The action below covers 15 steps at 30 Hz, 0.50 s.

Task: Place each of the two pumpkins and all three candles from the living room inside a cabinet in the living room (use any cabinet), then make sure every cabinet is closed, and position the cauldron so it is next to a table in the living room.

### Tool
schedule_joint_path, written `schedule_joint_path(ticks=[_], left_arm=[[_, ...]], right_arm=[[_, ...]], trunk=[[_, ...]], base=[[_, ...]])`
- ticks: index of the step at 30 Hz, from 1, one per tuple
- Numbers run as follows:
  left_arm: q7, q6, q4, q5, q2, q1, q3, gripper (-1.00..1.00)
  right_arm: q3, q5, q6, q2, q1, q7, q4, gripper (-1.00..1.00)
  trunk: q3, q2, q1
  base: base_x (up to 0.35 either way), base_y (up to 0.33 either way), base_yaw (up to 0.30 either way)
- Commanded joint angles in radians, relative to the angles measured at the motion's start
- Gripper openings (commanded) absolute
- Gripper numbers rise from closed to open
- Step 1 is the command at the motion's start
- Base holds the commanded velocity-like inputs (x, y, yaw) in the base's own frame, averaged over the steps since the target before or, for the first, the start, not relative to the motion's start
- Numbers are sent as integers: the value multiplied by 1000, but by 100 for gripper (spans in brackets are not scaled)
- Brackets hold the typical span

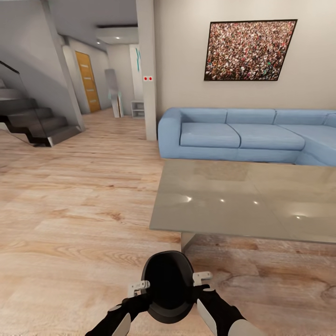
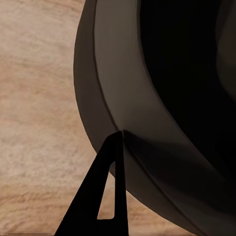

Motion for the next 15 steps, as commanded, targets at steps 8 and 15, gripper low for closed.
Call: schedule_joint_path(ticks=[8, 15], left_arm=[[0, 4, 0, 6, 2, 0, -6, -100], [0, 4, 0, 6, 2, 0, -6, -100]], right_arm=[[20, -23, 4, -1, -1, 1, -14, -100], [20, -23, 4, -1, -1, 0, -14, -100]], trunk=[[-13, -1, 1], [-28, -2, 3]], base=[[0, 0, 0], [0, 0, 0]])
